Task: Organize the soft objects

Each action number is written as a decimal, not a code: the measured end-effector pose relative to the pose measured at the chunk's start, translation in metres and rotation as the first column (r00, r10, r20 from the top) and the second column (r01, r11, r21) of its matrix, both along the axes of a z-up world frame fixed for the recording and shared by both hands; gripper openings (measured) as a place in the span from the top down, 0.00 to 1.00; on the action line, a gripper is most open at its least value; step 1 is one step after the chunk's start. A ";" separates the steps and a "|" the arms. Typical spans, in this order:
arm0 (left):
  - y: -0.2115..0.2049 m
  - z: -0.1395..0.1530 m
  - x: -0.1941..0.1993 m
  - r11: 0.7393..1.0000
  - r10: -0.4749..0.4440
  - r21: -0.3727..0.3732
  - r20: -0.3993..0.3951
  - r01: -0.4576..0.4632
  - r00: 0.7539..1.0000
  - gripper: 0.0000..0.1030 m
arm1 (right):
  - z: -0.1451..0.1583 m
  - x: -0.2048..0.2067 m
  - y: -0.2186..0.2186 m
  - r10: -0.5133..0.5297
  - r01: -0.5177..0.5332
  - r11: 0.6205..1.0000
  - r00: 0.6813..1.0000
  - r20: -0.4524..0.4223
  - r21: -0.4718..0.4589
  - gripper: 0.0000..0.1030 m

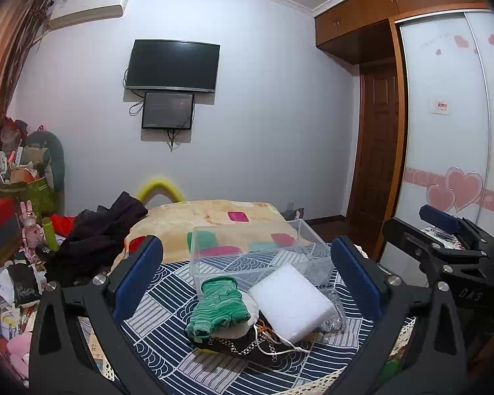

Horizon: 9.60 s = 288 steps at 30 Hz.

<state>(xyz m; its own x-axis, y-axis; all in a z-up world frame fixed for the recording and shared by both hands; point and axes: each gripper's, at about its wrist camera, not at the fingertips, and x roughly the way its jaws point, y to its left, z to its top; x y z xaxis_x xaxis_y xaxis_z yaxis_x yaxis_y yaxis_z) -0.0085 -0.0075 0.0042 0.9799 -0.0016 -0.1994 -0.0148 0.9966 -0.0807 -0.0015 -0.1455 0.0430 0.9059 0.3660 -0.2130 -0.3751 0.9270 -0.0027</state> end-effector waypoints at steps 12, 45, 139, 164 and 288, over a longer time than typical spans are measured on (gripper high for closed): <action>0.000 0.001 0.002 1.000 0.006 -0.016 -0.009 -0.006 1.000 0.00 | 0.001 -0.001 0.000 0.004 -0.004 1.000 1.000 0.001 0.011 0.00; -0.002 0.002 -0.003 1.000 -0.003 -0.017 -0.003 0.003 1.000 0.00 | 0.002 -0.005 0.002 0.008 -0.009 1.000 1.000 0.011 0.020 0.00; 0.061 -0.023 0.136 0.991 -0.078 -0.121 -0.237 0.051 0.968 0.75 | -0.016 0.089 0.010 0.049 -0.052 0.999 0.989 -0.140 -0.013 0.62; 0.049 -0.090 0.246 0.992 -0.109 -0.114 -0.537 0.056 0.837 0.75 | -0.082 0.163 0.036 0.010 -0.080 0.985 0.912 -0.410 -0.155 0.62; 0.056 -0.048 0.202 0.995 -0.019 -0.101 -0.317 -0.014 0.948 0.85 | -0.047 0.133 0.049 0.128 -0.152 0.986 0.955 -0.267 -0.070 0.82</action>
<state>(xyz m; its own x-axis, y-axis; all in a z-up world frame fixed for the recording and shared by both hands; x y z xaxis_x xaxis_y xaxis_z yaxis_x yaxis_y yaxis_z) 0.1935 0.0487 -0.0435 0.8657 -0.0401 -0.4989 -0.0539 0.9835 -0.1725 0.1317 -0.0962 -0.0042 0.7559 0.4540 -0.4718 -0.4995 0.8657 0.0328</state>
